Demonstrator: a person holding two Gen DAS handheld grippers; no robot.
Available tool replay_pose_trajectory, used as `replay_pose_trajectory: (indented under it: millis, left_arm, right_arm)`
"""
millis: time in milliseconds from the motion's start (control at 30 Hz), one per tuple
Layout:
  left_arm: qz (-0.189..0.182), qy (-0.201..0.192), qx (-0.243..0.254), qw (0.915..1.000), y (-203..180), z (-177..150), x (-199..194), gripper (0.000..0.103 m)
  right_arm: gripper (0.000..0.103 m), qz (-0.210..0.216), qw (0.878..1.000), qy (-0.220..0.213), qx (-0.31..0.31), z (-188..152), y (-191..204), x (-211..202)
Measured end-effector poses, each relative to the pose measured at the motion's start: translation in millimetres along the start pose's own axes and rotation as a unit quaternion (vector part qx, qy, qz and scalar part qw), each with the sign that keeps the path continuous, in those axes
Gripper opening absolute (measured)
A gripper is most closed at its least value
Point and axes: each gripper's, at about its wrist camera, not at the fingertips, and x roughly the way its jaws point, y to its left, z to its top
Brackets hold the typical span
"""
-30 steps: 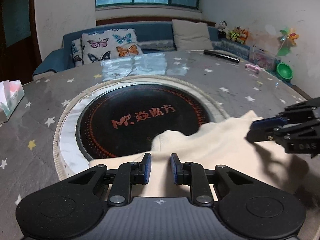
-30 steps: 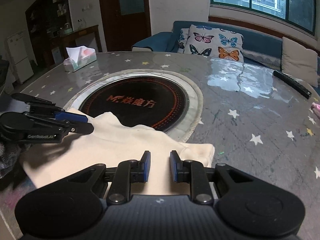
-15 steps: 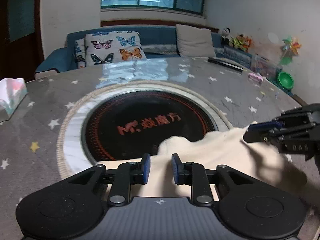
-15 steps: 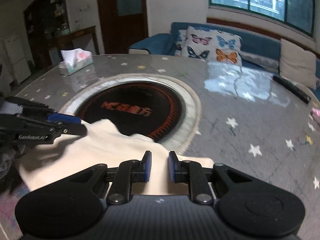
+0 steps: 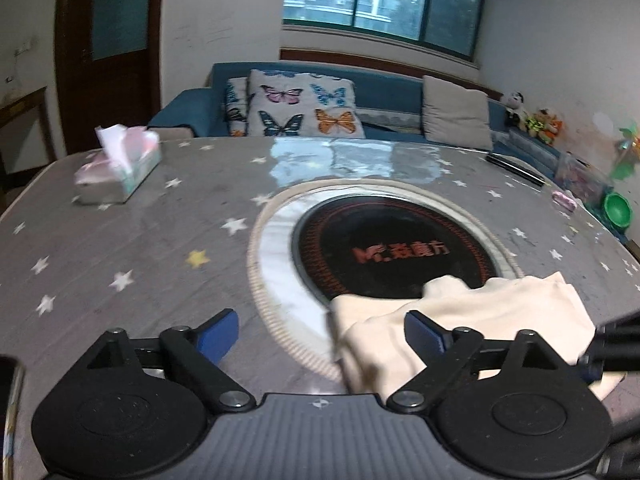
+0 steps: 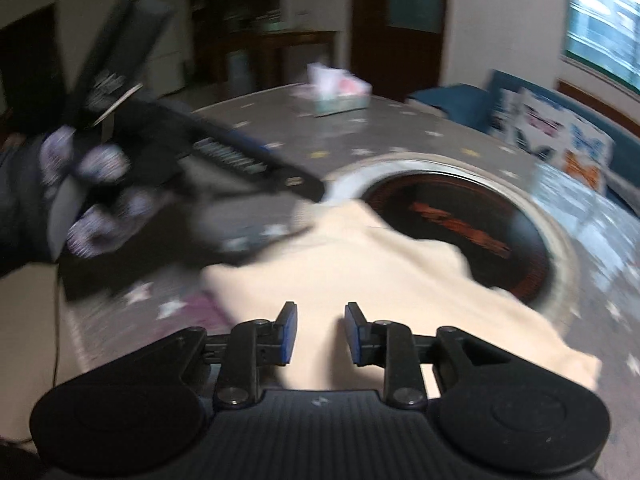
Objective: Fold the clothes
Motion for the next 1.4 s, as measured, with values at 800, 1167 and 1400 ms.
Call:
replay_pose_trajectory:
  millis: [800,1167,1400]
  left_arm:
    - [-0.130,0.078,-0.267,0.9516,21,-34,-2,0.082]
    - [-0.177,0.115,-0.373,0.9036,21,-47,19,0.019]
    - [-0.168,0.109,-0.366,0.9087,26,-44,20,0.015]
  right_arm:
    - [0.015,-0.059,0.992,-0.047,-0.105,9,69,11]
    - [0.015,-0.023,0.996,-0.068,-0.053,-1,47,-20]
    - [0.016,-0.034,0.997,-0.062,0.006,-18,17,-51]
